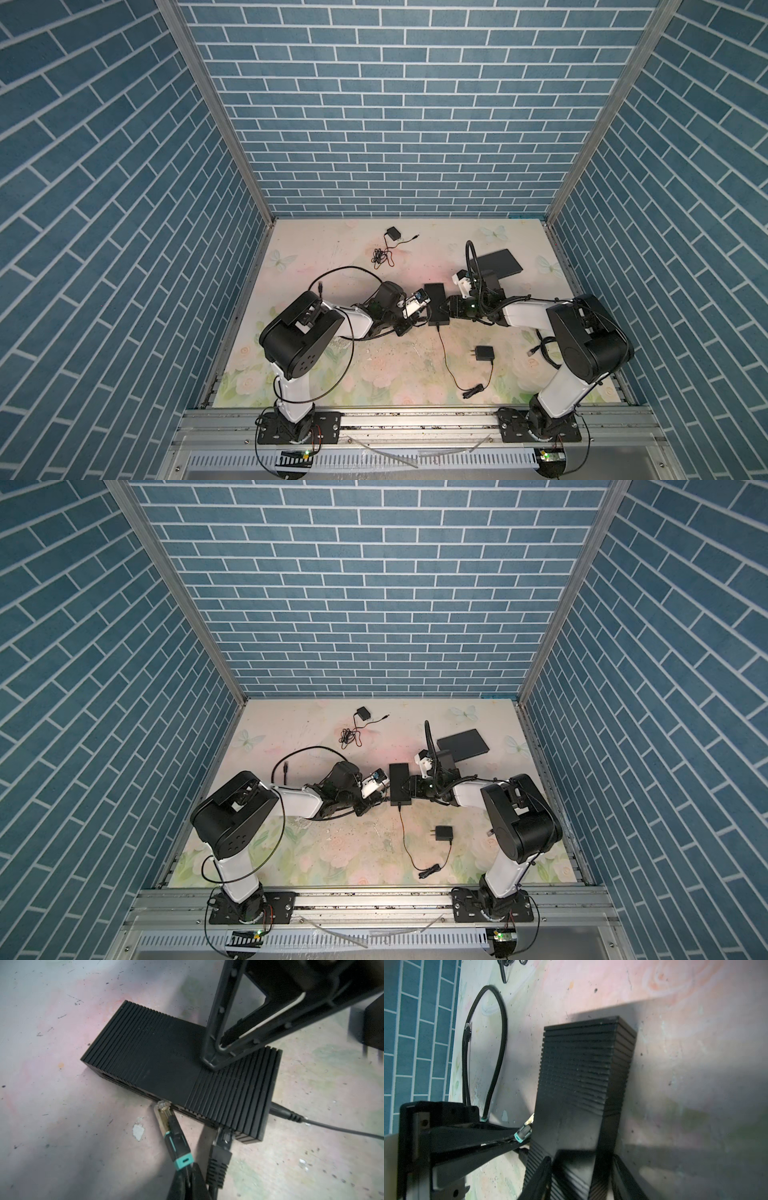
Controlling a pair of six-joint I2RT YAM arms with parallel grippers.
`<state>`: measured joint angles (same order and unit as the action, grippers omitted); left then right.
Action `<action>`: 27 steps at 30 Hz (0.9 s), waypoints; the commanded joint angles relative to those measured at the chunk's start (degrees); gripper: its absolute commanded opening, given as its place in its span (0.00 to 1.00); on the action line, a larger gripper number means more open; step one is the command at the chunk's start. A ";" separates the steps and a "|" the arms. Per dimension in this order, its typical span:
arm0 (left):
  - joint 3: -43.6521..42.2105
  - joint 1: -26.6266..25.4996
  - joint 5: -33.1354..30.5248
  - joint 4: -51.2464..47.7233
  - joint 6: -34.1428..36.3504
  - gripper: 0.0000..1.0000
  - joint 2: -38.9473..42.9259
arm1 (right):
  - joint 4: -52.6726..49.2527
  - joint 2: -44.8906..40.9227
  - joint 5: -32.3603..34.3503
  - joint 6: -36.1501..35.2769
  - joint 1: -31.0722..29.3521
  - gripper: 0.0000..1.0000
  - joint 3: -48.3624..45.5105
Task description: Insert the plug into the switch port
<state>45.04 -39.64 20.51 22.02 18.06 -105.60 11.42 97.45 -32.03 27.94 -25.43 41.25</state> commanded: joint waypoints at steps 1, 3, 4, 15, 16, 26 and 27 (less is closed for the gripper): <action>0.89 -1.23 4.09 -3.39 4.23 0.00 -3.47 | -6.68 1.39 -11.54 -5.72 -2.91 0.46 1.51; 0.14 -0.56 4.33 -3.71 4.30 0.00 -2.85 | -9.54 0.86 -10.25 -7.06 -2.25 0.46 2.39; -0.18 -0.21 4.48 -4.08 4.35 0.00 -2.46 | -10.33 0.44 -9.76 -7.11 -1.86 0.46 2.71; -0.30 3.50 3.20 -14.77 5.84 0.00 5.86 | -19.25 -6.62 -3.54 -9.15 0.47 0.49 8.29; -0.24 4.07 3.33 -14.86 5.92 0.00 6.44 | -19.18 -7.31 -3.65 -9.09 0.47 0.49 8.55; -0.03 5.78 11.06 -14.92 6.51 0.00 16.47 | -0.54 -10.31 -11.01 8.77 -0.49 0.49 5.18; -0.44 5.80 11.98 -13.70 6.05 0.00 17.35 | 2.81 -10.03 -11.31 11.69 -0.70 0.49 4.41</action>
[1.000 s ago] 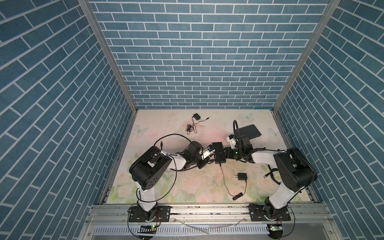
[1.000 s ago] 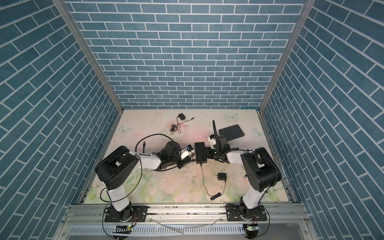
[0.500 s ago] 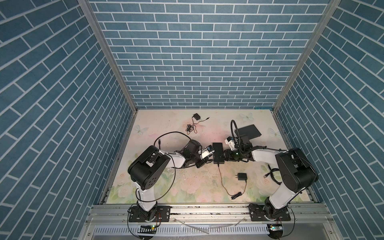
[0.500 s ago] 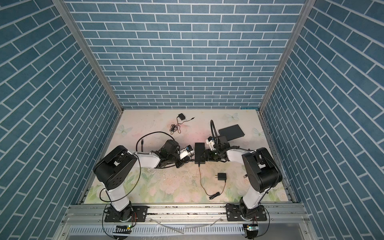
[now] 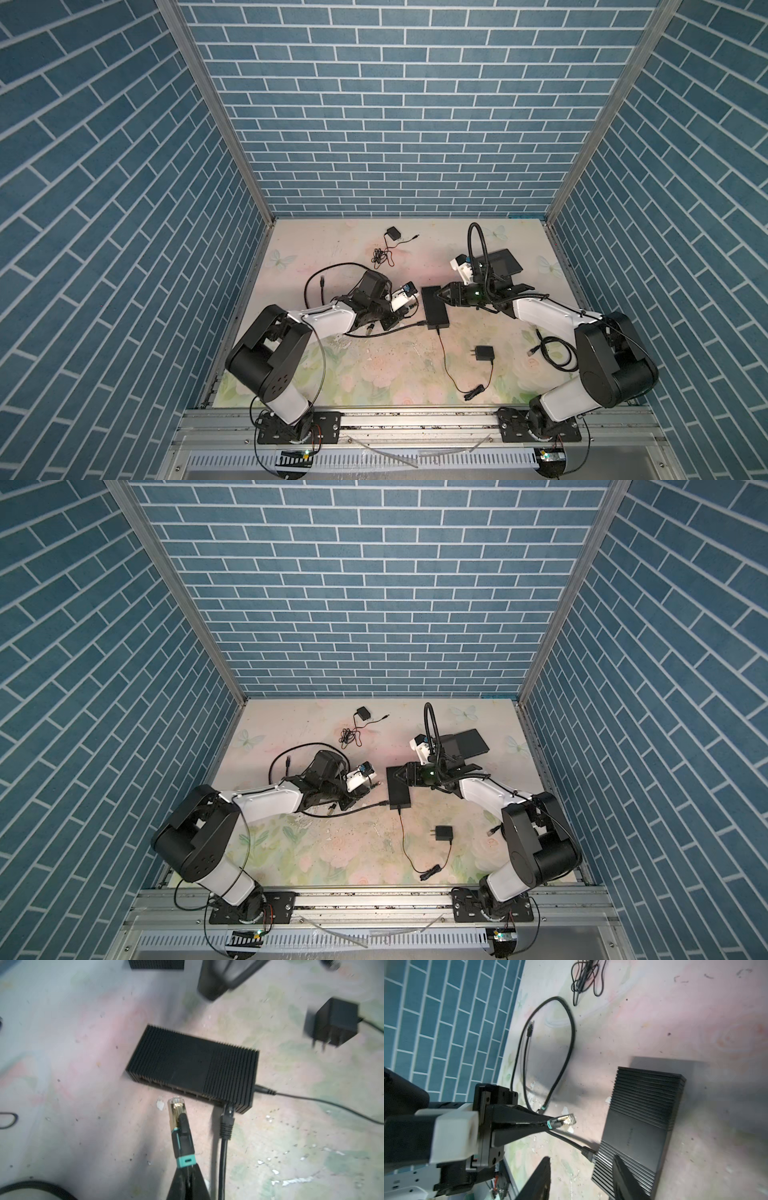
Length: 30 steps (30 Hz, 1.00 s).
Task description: Insert the plug into the switch port
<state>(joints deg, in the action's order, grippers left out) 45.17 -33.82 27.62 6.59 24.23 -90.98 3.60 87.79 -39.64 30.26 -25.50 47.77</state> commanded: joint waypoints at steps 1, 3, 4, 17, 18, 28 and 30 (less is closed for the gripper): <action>-0.87 -0.01 5.32 2.23 -0.15 0.00 3.35 | 13.39 0.08 -4.39 11.61 -0.78 0.48 -2.68; -0.83 -0.08 5.78 2.11 -0.23 0.00 4.04 | 18.85 1.07 -5.70 15.78 -1.12 0.47 -3.65; -0.70 -0.02 5.77 1.85 -0.16 0.00 4.14 | 20.36 1.40 -5.93 16.84 -1.31 0.47 -3.97; -2.28 0.67 6.84 4.38 -1.64 0.00 5.73 | 28.75 5.47 -8.79 20.89 -3.24 0.44 -5.58; -2.43 0.76 6.84 4.45 -1.72 0.00 5.73 | 28.75 5.93 -8.88 20.96 -3.54 0.44 -5.58; -3.07 1.65 7.45 5.22 -2.17 0.00 6.59 | 31.41 9.83 -9.73 22.06 -5.27 0.34 -5.05; -3.15 2.12 7.69 5.27 -2.25 0.00 6.77 | 32.71 10.13 -10.02 22.87 -5.20 0.27 -5.14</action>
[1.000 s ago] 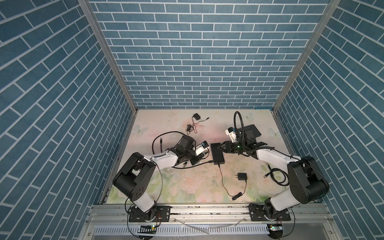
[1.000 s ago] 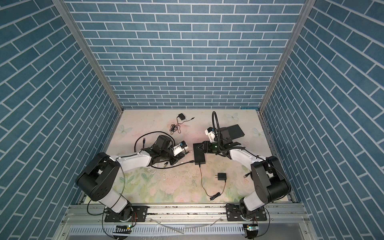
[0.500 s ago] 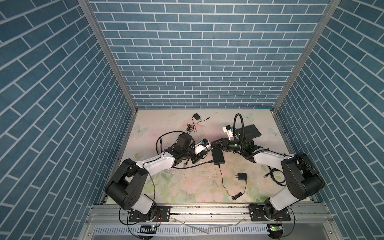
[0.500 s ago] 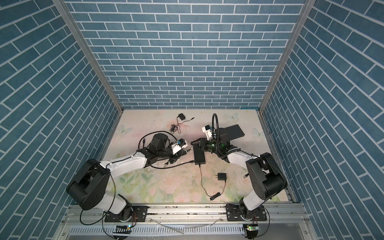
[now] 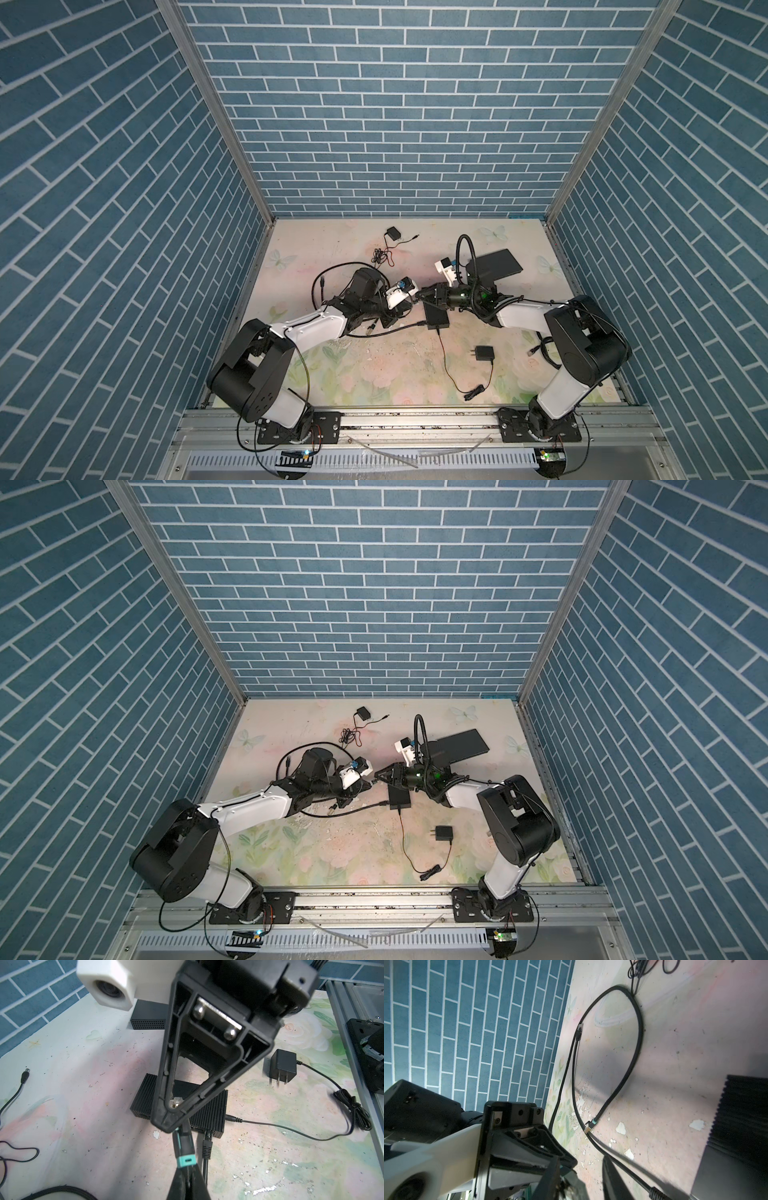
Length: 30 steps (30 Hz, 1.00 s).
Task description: Insert the plug into the switch port
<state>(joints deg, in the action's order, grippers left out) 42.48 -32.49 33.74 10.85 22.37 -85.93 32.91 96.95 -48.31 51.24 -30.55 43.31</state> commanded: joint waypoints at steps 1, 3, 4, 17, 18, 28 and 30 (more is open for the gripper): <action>-0.47 1.00 1.83 1.15 -0.55 0.00 1.81 | 3.71 0.97 -1.34 2.08 -0.26 0.24 -0.76; -0.77 1.37 2.12 1.77 -0.92 0.00 1.91 | 4.07 1.05 -1.09 2.51 -0.28 0.18 -1.07; -0.87 1.46 2.14 1.93 -1.00 0.00 1.91 | 4.14 1.06 -0.99 2.82 -0.25 0.16 -1.19; -4.14 1.73 -0.16 9.06 -4.61 0.30 0.99 | 17.12 1.90 4.41 16.98 -0.48 0.09 -6.94; -4.23 1.72 0.49 9.43 -4.70 0.31 0.86 | 18.17 2.23 4.45 17.65 -0.48 0.09 -7.13; -0.90 -0.66 -0.29 4.46 -1.67 0.40 -2.78 | 21.77 3.61 4.67 20.28 -0.96 0.08 -6.93; -0.91 -0.71 -1.27 5.42 -2.12 0.40 -3.44 | 21.42 3.47 4.55 20.17 -1.04 0.08 -7.08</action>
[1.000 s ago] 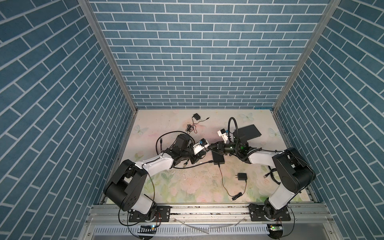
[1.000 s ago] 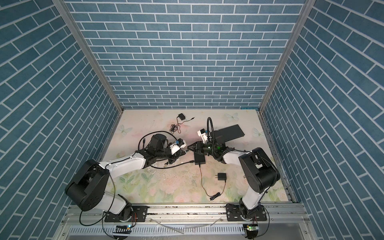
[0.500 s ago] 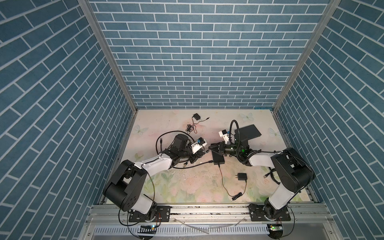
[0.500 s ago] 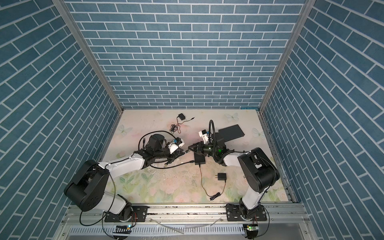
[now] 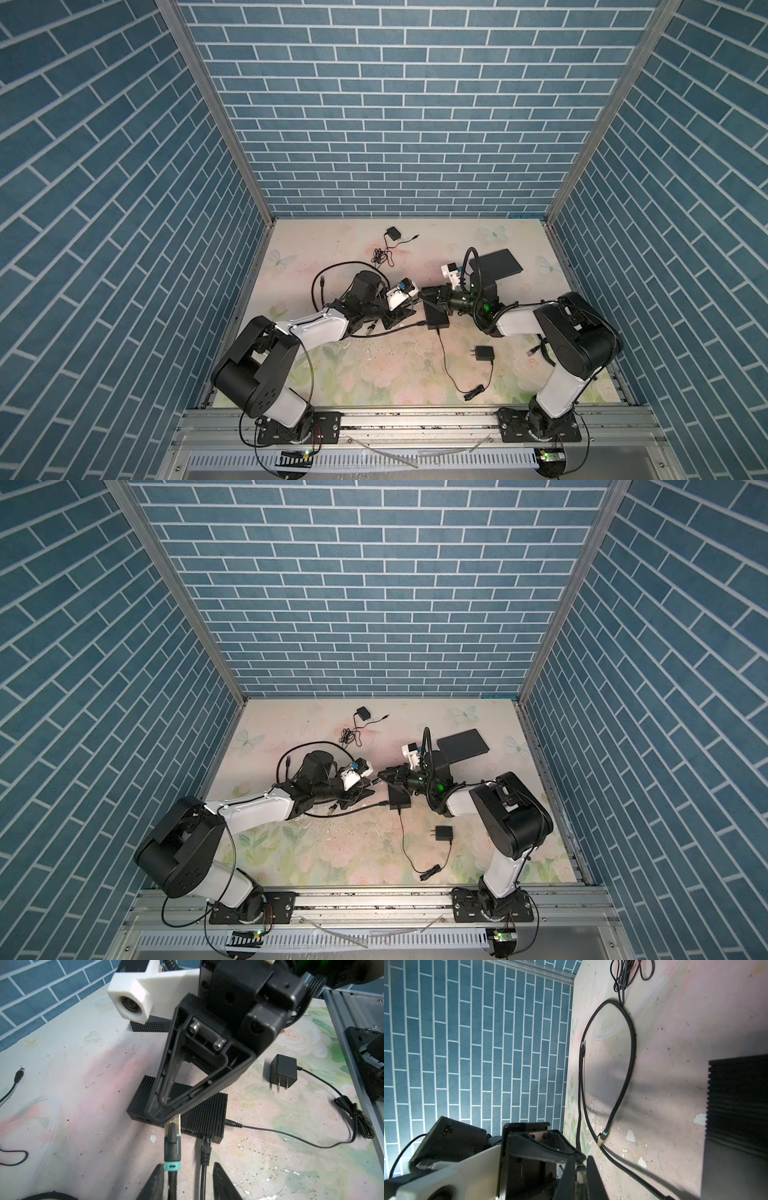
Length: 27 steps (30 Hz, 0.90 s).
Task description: Insert the plug into the switch port
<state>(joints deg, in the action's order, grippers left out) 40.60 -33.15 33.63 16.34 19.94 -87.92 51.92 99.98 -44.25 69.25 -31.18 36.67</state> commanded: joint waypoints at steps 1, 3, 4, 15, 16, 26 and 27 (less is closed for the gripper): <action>0.96 0.01 -1.33 0.49 0.02 0.39 -1.74 | 2.24 0.34 0.44 2.11 -0.53 0.08 -0.50; 0.97 -0.06 -1.37 1.52 -0.02 0.39 -2.32 | 2.11 0.21 0.48 2.07 -0.72 0.08 -0.60; 0.93 0.00 -1.44 2.08 -0.21 0.38 -2.55 | 2.13 0.14 0.55 2.03 -0.83 0.08 -0.72; -2.53 0.53 -0.55 11.77 -3.32 0.37 -2.56 | -0.24 -0.49 0.80 0.70 -1.03 0.08 -0.89; -2.46 0.62 -0.29 11.49 -3.20 0.36 -2.60 | -0.24 -0.57 0.83 0.76 -1.02 0.08 -0.89; -2.54 0.69 1.73 11.00 -2.63 0.12 -2.69 | -2.57 -1.07 0.92 -0.78 -1.34 0.08 -0.38; -2.49 0.71 1.94 11.01 -2.46 0.11 -2.70 | -2.67 -1.11 0.91 -0.80 -1.43 0.08 -0.43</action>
<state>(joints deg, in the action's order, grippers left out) 38.59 -32.80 33.91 25.65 17.26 -90.65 50.70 99.96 -43.77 69.12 -32.12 36.67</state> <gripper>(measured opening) 0.135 0.106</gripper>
